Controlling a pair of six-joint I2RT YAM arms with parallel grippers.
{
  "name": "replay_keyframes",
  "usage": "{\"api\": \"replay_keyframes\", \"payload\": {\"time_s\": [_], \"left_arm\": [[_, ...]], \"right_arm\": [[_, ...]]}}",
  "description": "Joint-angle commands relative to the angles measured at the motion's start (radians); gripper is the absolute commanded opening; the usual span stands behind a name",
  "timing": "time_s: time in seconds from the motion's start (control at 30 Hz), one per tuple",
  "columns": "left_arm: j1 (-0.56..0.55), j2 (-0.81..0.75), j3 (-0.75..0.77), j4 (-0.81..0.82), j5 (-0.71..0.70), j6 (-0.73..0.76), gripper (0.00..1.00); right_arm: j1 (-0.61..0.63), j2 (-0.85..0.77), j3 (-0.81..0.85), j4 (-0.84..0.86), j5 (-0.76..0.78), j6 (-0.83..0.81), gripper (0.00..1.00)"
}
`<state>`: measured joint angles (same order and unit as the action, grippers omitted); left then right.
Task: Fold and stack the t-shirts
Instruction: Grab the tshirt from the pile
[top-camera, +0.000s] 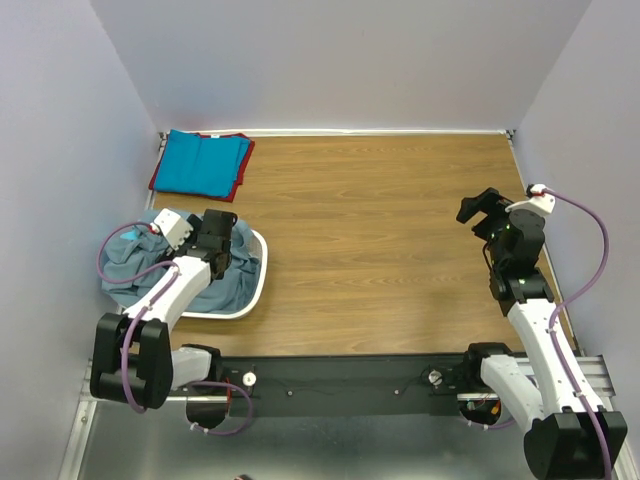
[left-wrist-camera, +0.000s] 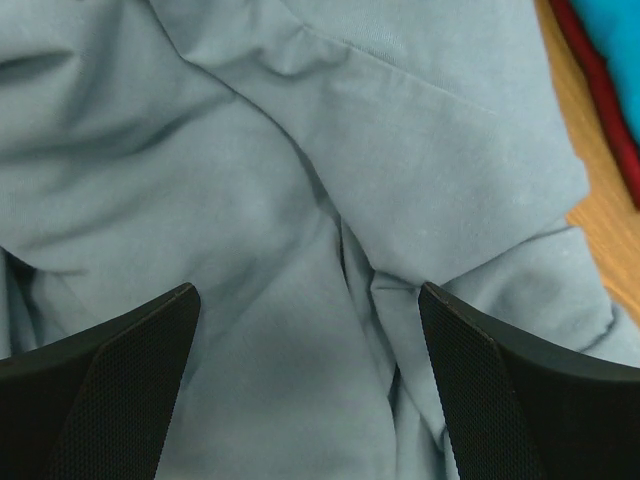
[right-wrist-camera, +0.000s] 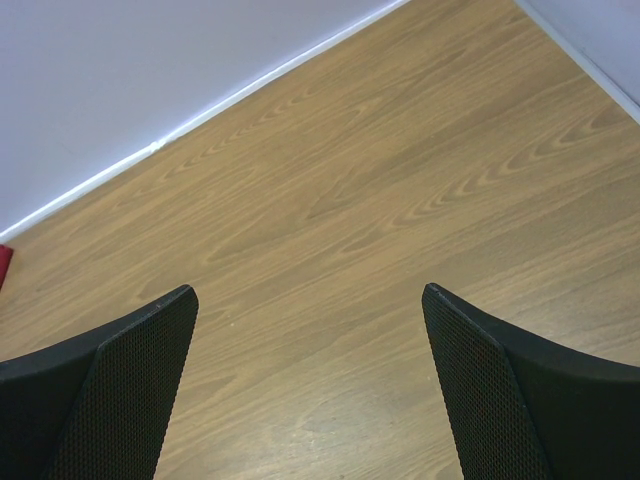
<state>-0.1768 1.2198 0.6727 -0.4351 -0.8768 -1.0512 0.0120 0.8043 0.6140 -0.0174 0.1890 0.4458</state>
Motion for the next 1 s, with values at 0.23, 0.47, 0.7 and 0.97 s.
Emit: {"api": "replay_keyframes", "payload": {"time_s": [0.23,0.47,0.7,0.97], "left_arm": [[0.005,-0.028,-0.025,0.093,0.01,0.006,0.8],[0.005,-0.055,-0.051,0.108,0.01,0.007,0.8],[0.005,-0.037,-0.074,0.076,0.097,-0.096,0.66],[0.005,0.003,-0.068,0.076,0.127,-0.11,0.43]], "right_arm": [[0.0,-0.03,-0.016,0.007,-0.008,0.031,1.0],[0.0,-0.047,-0.017,0.007,0.006,0.031,1.0],[0.002,-0.05,-0.014,0.008,0.009,0.041,1.0],[0.002,-0.048,-0.011,0.007,0.021,0.037,1.0]]}}
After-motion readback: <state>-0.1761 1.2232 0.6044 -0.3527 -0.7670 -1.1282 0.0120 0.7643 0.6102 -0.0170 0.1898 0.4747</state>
